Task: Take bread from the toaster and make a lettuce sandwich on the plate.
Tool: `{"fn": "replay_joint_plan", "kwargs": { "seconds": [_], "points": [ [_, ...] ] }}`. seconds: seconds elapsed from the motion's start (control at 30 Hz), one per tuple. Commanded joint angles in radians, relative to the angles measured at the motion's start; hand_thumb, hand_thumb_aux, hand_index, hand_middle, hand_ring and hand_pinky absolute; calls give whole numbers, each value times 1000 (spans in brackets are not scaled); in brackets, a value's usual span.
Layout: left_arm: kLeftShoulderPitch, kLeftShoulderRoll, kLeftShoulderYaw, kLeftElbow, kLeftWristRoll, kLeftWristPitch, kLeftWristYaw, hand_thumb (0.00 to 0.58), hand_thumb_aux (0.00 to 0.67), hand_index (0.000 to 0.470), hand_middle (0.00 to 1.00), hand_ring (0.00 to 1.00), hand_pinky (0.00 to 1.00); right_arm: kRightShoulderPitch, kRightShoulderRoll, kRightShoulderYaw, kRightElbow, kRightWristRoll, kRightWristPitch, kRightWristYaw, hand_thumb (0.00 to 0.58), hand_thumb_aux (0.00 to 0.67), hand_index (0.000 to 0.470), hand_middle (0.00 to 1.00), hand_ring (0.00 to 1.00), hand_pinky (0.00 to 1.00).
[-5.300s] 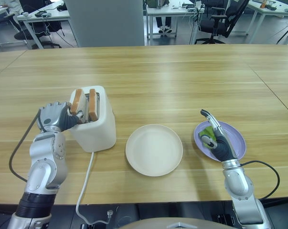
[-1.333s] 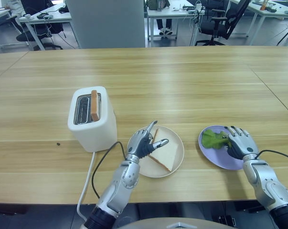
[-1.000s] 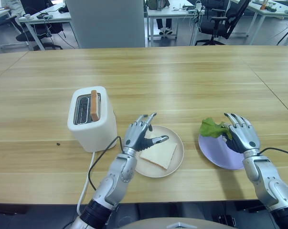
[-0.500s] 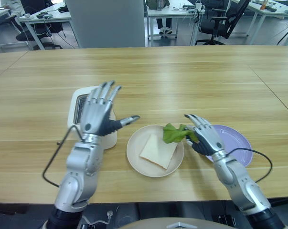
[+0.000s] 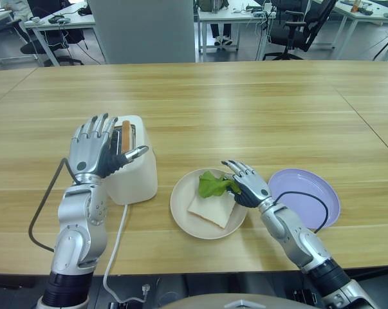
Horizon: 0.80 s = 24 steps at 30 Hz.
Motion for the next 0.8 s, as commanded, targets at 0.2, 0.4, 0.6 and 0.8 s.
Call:
{"fn": "replay_joint_plan", "kwargs": {
  "seconds": [0.2, 0.4, 0.6, 0.8],
  "points": [
    [-30, 15, -27, 101, 14, 32, -17, 0, 0, 0, 0, 0, 0, 7, 5, 50, 39, 9, -32, 18, 580, 670, 460, 0, 0, 0],
    [-63, 34, -37, 152, 9, 43, -18, 0, 0, 0, 0, 0, 0, 25, -1, 60, 24, 20, -34, 40, 580, 670, 460, 0, 0, 0],
    [-80, 47, -46, 178, 4, 55, -30, 0, 0, 0, 0, 0, 0, 34, -5, 71, 10, 17, -29, 63, 570, 581, 399, 0, 0, 0],
    [-91, 57, -54, 189, -7, 68, -58, 0, 0, 0, 0, 0, 0, 49, -7, 72, -5, 17, -26, 85, 0, 0, 0, 0, 0, 0]
  ]
}}
